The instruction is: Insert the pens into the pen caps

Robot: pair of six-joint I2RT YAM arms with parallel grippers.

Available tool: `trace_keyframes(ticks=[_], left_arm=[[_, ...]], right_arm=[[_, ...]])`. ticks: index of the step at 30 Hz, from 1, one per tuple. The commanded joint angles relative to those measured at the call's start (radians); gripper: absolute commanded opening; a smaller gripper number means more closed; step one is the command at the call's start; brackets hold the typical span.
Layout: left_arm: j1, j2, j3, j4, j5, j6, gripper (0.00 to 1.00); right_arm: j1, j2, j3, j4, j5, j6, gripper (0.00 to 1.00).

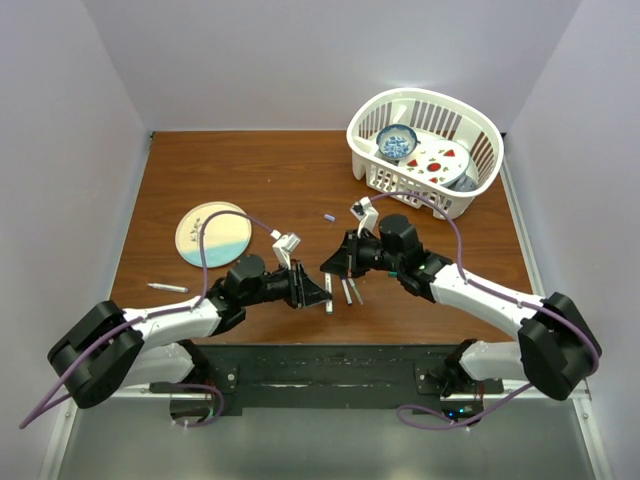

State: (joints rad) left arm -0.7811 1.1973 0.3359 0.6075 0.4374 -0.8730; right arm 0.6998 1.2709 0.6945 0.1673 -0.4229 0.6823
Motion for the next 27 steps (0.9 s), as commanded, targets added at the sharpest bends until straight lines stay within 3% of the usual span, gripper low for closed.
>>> trace_keyframes(ticks=[1,7,10,13,14,15,18,24,27], left_arm=[[-0.006,0.004,0.04,0.116,0.05,0.032,0.34],[-0.006,0.027,0.037,0.143,0.089,0.037,0.38],[-0.006,0.033,0.032,0.173,0.104,0.029,0.27],[-0.006,0.041,0.032,0.192,0.129,0.025,0.01],[-0.006,0.041,0.034,0.193,0.132,0.025,0.0],[-0.006,0.035,0.037,0.189,0.135,0.026,0.0],[-0.004,-0.011,0.063,0.094,0.123,0.071,0.0],[0.0,-0.149,0.173,-0.266,-0.018,0.251,0.0],[0.006,-0.209,0.235,-0.435,-0.104,0.34,0.0]], right_arm=[[0.01,-0.05,-0.012,0.078,-0.068,0.033,0.0],[0.01,-0.087,-0.007,0.064,-0.062,0.034,0.0],[0.009,-0.097,-0.013,0.063,-0.054,0.037,0.0],[0.009,-0.1,-0.015,0.064,-0.05,0.04,0.0],[0.009,-0.103,-0.012,0.063,-0.053,0.024,0.01],[0.009,-0.107,-0.004,0.028,-0.054,-0.001,0.21],[0.007,-0.116,0.081,-0.197,0.01,-0.182,0.41],[0.006,-0.148,0.238,-0.448,0.235,-0.545,0.47],[0.006,-0.163,0.238,-0.462,0.278,-0.743,0.45]])
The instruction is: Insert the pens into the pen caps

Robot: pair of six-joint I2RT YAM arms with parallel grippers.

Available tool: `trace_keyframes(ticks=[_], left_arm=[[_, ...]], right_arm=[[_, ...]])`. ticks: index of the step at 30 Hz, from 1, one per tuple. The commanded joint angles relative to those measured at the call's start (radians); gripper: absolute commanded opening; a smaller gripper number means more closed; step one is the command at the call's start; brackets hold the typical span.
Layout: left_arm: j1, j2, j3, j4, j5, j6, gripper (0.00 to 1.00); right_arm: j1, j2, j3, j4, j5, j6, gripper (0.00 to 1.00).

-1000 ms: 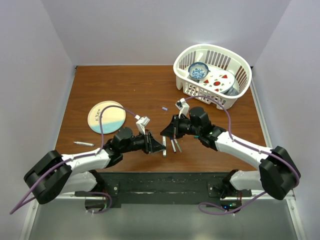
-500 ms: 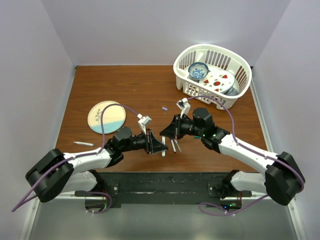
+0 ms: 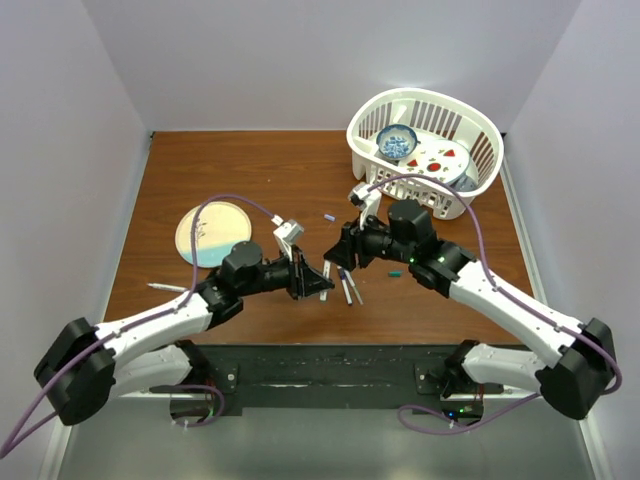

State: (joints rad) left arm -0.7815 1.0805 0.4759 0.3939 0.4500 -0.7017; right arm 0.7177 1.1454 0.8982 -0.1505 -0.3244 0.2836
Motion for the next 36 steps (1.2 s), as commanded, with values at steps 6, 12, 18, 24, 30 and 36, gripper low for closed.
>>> trace_keyframes(ticks=[6,12,18,24,30,36], left_arm=[[0.007,-0.18,0.162,-0.467,-0.312,0.235,0.0],[0.007,-0.211,0.21,-0.584,-0.332,0.248,0.0],[0.008,-0.3,0.262,-0.682,-0.385,0.318,0.0],[0.008,-0.349,0.25,-0.724,-0.465,0.338,0.0],[0.008,-0.356,0.25,-0.719,-0.471,0.338,0.0],[0.008,-0.356,0.251,-0.721,-0.474,0.34,0.0]], right_arm=[[-0.112,-0.035,0.068,-0.26,0.263,-0.553,0.43],[-0.211,0.028,0.081,-0.375,0.219,-0.688,0.5],[-0.251,0.163,0.062,-0.466,0.183,-0.833,0.43],[-0.282,0.307,0.088,-0.557,0.199,-0.926,0.46],[-0.29,0.391,0.077,-0.551,0.234,-0.966,0.45],[-0.29,0.491,0.091,-0.517,0.257,-0.978,0.43]])
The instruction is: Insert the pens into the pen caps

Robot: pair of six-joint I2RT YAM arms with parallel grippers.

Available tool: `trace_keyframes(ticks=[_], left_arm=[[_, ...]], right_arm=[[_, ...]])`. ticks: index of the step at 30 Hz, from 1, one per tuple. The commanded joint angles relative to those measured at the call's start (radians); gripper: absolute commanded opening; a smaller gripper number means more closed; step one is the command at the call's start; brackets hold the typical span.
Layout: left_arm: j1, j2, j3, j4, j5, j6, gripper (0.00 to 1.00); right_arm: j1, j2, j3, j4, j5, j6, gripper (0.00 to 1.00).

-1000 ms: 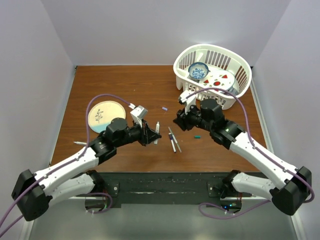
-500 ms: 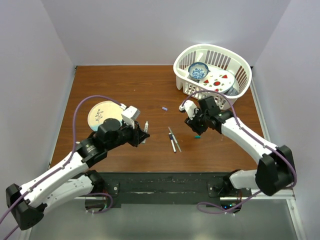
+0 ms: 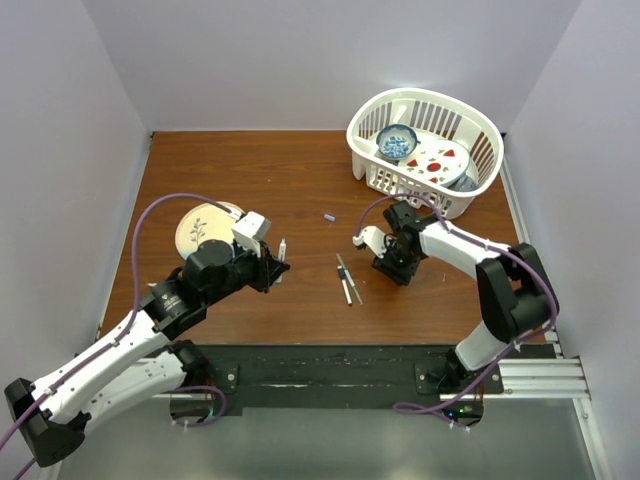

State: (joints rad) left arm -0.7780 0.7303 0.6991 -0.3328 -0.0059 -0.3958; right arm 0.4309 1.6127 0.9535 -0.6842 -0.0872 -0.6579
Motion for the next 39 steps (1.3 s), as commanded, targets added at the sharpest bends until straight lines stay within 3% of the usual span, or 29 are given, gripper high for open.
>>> trace_keyframes(ticks=[1,16,26,39], left_arm=[[0.005,-0.008,0.028,0.003,-0.02,0.032,0.0],[0.005,-0.015,0.025,0.009,-0.019,0.032,0.0],[0.005,-0.028,0.023,0.009,-0.022,0.032,0.0],[0.005,-0.035,0.016,0.015,-0.023,0.022,0.0]], right_arm=[[-0.003,0.029,0.036,0.023,0.015,-0.042,0.43],[-0.003,0.042,0.056,0.089,-0.031,-0.052,0.45],[-0.001,0.128,0.09,0.038,-0.039,-0.005,0.38],[-0.001,0.151,0.134,0.014,-0.051,0.127,0.03]])
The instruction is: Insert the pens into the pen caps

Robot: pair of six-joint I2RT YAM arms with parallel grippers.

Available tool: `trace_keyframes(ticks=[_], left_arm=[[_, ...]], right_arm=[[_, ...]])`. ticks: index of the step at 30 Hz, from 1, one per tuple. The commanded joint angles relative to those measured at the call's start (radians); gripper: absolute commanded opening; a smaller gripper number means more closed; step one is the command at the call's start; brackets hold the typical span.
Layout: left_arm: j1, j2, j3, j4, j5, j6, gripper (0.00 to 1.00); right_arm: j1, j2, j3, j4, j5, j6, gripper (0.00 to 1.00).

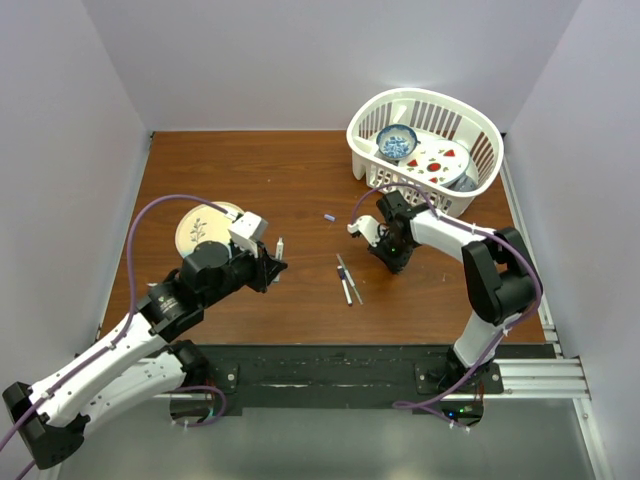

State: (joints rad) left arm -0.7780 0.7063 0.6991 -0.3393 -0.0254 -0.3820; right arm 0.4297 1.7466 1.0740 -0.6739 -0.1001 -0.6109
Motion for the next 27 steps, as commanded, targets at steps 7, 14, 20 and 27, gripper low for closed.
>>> trace_keyframes(ticks=[7,14,20,27], left_arm=[[0.005,0.041,0.008,0.103,0.102,-0.009,0.0],[0.005,0.143,-0.009,0.253,0.218,-0.067,0.0],[0.003,0.18,-0.098,0.425,0.286,-0.142,0.0],[0.005,0.248,-0.191,0.609,0.366,-0.236,0.0]], right_arm=[[0.027,-0.055,0.014,0.08,0.069,0.287,0.0],[0.041,-0.156,0.041,0.138,0.114,0.58,0.0],[0.043,-0.338,-0.034,0.301,-0.025,0.813,0.0],[0.081,-0.556,-0.181,0.602,-0.147,1.105,0.0]])
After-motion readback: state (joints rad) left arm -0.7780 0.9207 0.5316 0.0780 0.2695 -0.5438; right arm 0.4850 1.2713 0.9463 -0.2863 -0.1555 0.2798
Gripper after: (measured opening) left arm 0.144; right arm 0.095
